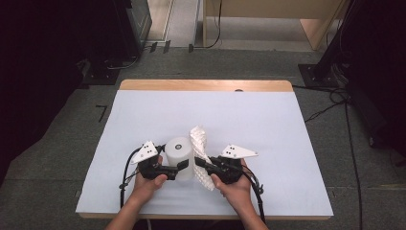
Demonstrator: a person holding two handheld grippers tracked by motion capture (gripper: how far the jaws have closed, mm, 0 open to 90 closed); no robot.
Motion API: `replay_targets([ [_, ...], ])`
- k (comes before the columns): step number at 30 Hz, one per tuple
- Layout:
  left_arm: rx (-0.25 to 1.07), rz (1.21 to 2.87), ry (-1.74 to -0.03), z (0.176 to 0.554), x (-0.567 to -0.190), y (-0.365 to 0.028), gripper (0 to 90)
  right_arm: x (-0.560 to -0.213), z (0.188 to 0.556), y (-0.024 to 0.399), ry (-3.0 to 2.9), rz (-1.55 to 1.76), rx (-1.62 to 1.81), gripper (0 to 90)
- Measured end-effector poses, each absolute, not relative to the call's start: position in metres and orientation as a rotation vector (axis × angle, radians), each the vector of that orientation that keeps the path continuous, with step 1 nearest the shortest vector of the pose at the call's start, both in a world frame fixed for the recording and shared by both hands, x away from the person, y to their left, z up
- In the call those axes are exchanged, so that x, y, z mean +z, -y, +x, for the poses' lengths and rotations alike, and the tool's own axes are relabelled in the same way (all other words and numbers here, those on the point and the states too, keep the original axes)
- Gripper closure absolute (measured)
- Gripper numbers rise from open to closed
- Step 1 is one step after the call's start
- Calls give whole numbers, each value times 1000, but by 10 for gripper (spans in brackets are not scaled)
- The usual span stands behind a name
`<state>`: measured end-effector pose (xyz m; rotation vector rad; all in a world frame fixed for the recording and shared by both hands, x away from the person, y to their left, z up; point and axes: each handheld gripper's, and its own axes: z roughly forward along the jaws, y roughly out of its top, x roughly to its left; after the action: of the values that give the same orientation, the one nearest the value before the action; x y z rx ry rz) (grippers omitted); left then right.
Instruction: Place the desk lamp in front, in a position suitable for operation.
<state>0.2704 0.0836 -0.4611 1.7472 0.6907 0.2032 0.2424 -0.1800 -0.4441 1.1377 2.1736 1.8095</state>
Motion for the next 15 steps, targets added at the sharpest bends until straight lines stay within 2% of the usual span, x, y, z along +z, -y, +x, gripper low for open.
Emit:
replay_targets([
  [4, 215, 1750, -681, 270, -460, -83, 88, -441, 242, 184, -2154, 1134, 1821, 804],
  [8, 244, 1714, -707, 272, -455, -91, 88, -453, 245, 176, -2217, 1153, 1763, 804],
  [15, 487, 1747, -762, 272, -460, -93, 87, -466, 250, 172, -2276, 1186, 1690, 804],
])
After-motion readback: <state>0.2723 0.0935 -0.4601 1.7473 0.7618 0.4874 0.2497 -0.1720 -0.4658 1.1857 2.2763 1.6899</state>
